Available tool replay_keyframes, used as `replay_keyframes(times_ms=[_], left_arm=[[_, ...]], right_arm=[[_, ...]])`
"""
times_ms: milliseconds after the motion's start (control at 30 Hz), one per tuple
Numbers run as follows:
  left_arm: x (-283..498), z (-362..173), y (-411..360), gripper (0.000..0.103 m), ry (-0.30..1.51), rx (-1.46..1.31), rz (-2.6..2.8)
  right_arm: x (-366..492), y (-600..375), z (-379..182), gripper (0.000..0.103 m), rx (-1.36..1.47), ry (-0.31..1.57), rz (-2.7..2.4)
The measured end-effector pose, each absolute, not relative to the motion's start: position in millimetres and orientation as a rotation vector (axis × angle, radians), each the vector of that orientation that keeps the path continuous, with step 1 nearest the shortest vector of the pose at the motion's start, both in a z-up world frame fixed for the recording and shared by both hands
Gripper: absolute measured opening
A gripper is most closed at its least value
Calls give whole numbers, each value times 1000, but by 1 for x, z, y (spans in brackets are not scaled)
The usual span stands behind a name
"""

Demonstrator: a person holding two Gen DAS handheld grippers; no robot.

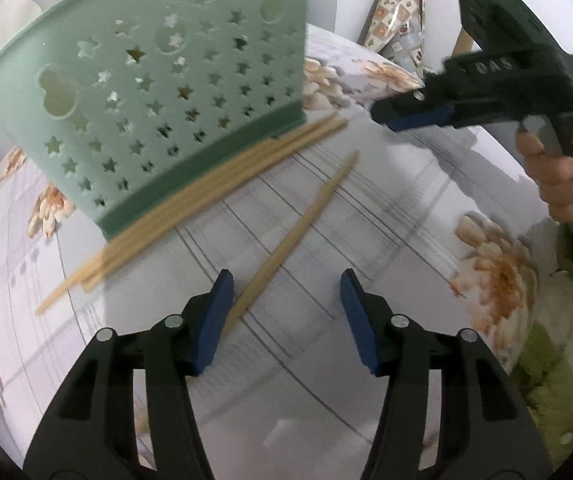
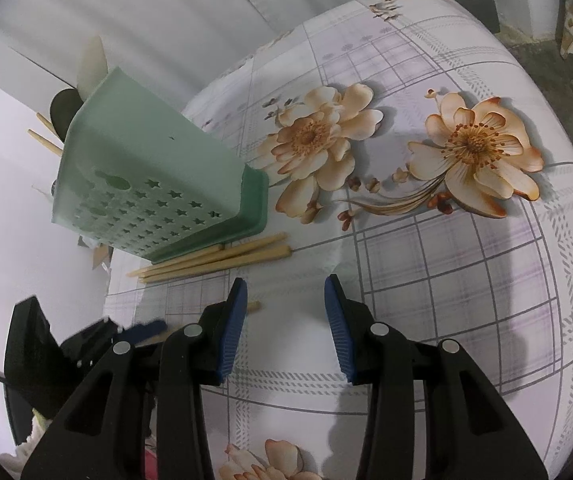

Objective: Organize utensils
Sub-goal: 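Close the left tool on one bamboo chopstick on the bed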

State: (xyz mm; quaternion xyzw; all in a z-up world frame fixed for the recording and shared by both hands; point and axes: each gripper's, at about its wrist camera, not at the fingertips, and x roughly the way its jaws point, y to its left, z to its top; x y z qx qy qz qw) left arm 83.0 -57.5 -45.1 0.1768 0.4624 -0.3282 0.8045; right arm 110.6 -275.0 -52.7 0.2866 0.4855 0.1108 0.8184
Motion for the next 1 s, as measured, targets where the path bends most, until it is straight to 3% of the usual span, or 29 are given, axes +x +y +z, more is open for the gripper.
replay_keyframes(times_ms=[433, 633, 800, 1000], left_arm=[[89, -46, -84, 52, 1068, 289, -733], [109, -46, -109, 32, 1030, 365, -712], [121, -46, -121, 9, 1014, 412, -694], [126, -41, -103, 5, 1033, 317, -694]], right_arm=[[99, -279, -48, 40, 622, 1021, 229], [96, -283, -49, 40, 632, 1019, 212], [97, -285, -51, 40, 635, 1019, 200], [97, -286, -50, 40, 620, 1018, 200]])
